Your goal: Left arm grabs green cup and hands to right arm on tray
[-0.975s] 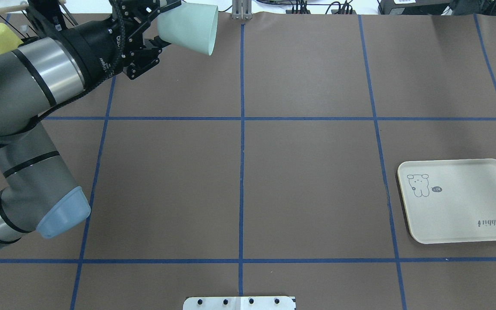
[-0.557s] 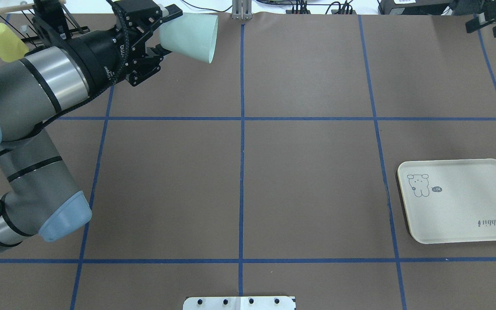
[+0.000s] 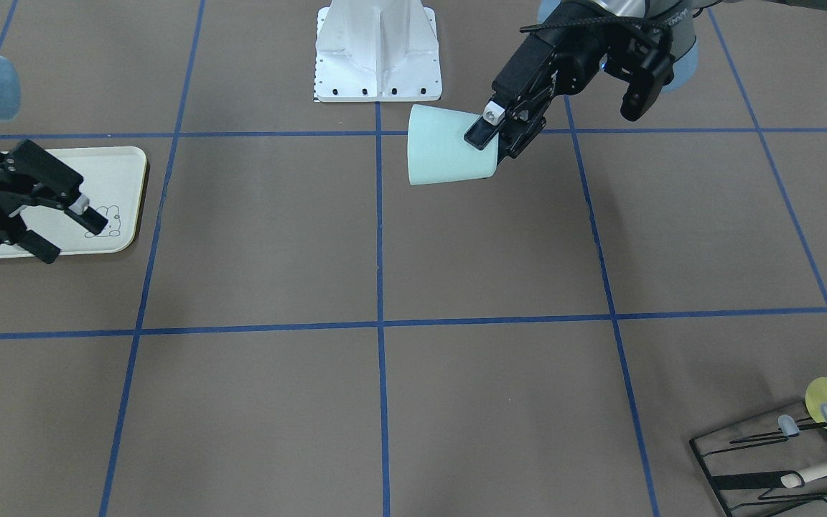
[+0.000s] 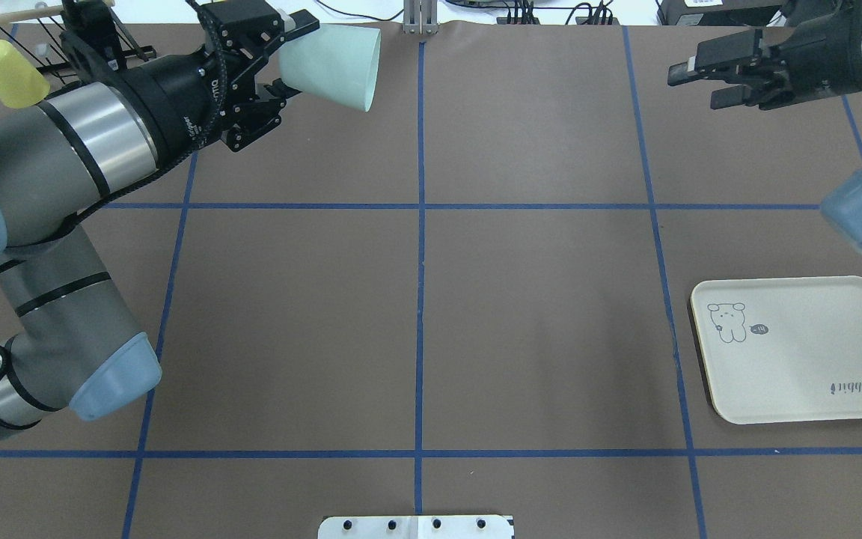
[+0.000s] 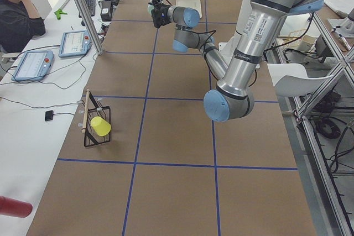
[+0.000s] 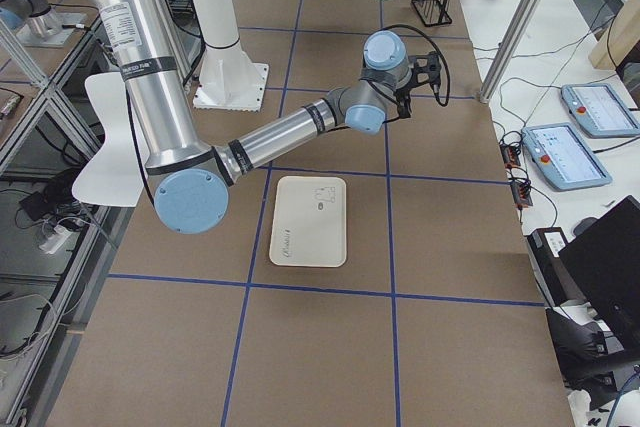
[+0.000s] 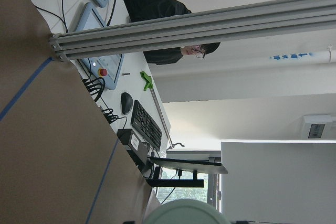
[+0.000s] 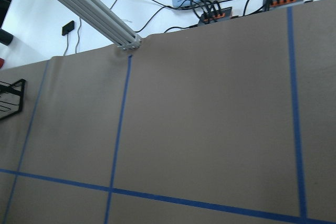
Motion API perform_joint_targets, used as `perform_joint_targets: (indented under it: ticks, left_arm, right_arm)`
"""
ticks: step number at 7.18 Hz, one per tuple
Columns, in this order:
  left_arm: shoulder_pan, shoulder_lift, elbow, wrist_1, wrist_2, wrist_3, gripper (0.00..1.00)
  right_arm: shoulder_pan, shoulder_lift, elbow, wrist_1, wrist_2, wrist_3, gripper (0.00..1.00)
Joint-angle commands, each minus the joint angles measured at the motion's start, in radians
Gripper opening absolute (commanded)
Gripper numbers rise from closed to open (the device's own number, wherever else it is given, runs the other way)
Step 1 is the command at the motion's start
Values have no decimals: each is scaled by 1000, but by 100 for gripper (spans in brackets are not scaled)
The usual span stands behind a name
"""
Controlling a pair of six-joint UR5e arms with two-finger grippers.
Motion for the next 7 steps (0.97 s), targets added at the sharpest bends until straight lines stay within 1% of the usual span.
perform_joint_targets:
  ticks: [1,2,3,5,6,7]
  left_arm:
    - [76,-1,0,-27,89,-19,16]
    - [115,0,0,-52,121,-19,16]
    - [135,0,0,-69,140,-24,16]
    - [152,2,1,-75,146,-28,18]
    - [160,2,1,-75,155,-88,18]
    - [170,1,1,-75,160,-93,18]
  right_arm:
    - [-118,4,3,209,-109,148,99]
    - [-152,7,0,321,-125,264,98]
    - [-156,13,2,389,-125,342,98]
    - [-176,50,3,456,-130,503,98]
    - [-194,71,7,465,-143,542,98]
    - [-232,74,5,532,-174,565,98]
